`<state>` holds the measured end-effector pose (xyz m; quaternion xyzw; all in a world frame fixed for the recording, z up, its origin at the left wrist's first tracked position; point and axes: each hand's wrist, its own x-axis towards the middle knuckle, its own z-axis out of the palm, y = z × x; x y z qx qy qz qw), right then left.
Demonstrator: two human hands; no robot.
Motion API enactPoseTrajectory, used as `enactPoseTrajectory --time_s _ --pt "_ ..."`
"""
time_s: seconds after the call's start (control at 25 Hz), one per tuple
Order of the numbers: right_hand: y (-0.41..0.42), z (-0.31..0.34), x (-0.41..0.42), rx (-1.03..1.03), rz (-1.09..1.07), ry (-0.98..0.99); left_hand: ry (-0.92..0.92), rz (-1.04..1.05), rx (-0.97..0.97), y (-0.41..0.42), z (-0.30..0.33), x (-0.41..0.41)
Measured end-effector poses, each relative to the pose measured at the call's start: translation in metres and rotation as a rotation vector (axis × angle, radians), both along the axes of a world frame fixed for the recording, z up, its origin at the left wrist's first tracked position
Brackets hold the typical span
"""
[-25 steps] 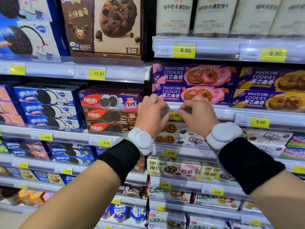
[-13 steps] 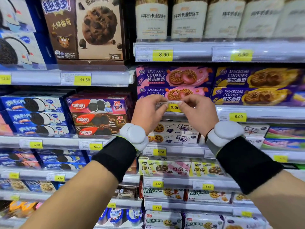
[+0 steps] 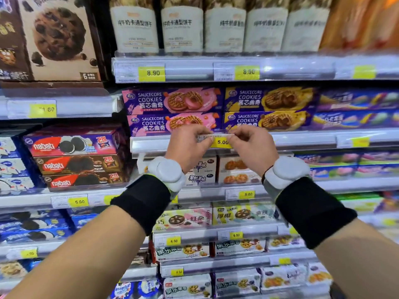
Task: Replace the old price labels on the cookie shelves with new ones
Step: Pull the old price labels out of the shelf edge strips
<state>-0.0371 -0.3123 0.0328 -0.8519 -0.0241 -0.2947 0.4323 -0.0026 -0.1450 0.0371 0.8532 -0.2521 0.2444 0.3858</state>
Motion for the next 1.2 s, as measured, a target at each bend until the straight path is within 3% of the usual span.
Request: enactPoseTrajectory --time_s 0.2,0.36,0.48,1.2 --pt "-0.032 -0.003 -0.008 -0.105 -0.031 0.035 0.020 -0.045 -0.055 -0.022 0.000 0.004" --pt "-0.053 -0.013 -0.001 -0.350 -0.091 0.060 0.045 -0.054 -0.100 -0.027 -0.005 0.011" --pt "-0.061 -0.018 0.005 -0.422 -0.122 0.089 0.044 -0.049 -0.093 -0.033 -0.006 0.013" --pt "-0.061 -0.032 0.015 -0.593 -0.270 -0.020 0.041 -0.049 -0.146 -0.035 -0.016 0.024"
